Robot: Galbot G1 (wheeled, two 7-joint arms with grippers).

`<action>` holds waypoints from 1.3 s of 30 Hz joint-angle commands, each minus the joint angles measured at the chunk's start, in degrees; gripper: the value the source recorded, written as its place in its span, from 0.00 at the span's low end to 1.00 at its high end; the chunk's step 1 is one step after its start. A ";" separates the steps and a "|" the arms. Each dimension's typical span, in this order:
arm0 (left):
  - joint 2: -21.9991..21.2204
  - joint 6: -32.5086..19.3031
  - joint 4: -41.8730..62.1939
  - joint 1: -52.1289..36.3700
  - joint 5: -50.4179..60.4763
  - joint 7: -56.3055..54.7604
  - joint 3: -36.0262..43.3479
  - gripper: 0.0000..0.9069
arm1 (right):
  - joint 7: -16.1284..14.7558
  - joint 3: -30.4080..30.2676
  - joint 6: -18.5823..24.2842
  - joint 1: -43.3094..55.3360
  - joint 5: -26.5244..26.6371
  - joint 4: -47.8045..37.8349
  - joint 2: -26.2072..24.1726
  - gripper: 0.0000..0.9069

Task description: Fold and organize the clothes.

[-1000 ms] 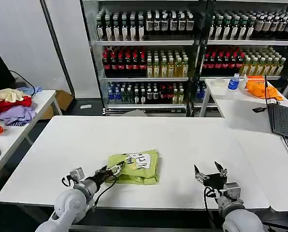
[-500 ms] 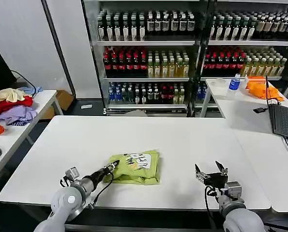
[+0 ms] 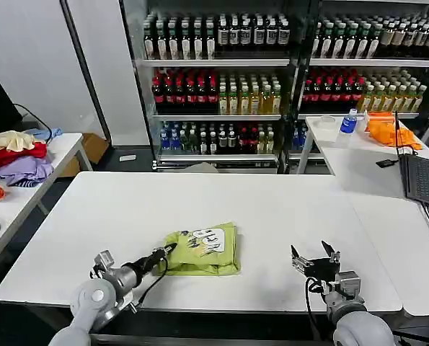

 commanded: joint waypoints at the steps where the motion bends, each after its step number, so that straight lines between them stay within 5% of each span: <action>1: 4.69 -0.23 -1.48 -0.43 -3.81 -0.29 -10.44 0.03 | -0.01 0.15 0.07 0.20 0.24 -0.02 0.00 1.00; 7: 18.97 -0.07 2.43 -0.96 1.92 1.27 -18.44 0.03 | 0.03 -0.14 0.09 1.12 0.64 -0.04 0.15 1.00; 10: 30.10 -0.06 4.77 -1.52 6.83 4.23 -21.81 0.03 | -0.10 -0.40 0.26 1.50 0.66 -0.04 0.42 1.00; 16: 38.38 -0.22 -0.16 -2.90 19.74 9.72 -19.26 0.02 | -0.15 -1.29 0.40 2.68 0.88 -0.17 1.35 1.00; 20: 36.47 -0.29 -6.62 -0.59 33.37 11.30 -11.50 0.02 | -0.15 -1.65 0.40 2.68 0.62 0.30 2.01 1.00; 24: 29.70 -6.00 -3.94 -0.85 57.26 12.94 5.95 0.02 | -0.16 -0.76 0.47 0.75 0.22 1.79 2.68 1.00; 27: 25.61 -6.05 -2.66 -3.56 63.32 11.86 14.34 0.02 | -0.16 0.37 0.34 -0.45 0.25 2.88 2.67 1.00; 39: 14.99 -0.17 -3.08 -23.65 56.52 6.72 30.02 0.02 | -0.15 3.60 0.37 -3.97 0.05 4.28 3.08 1.00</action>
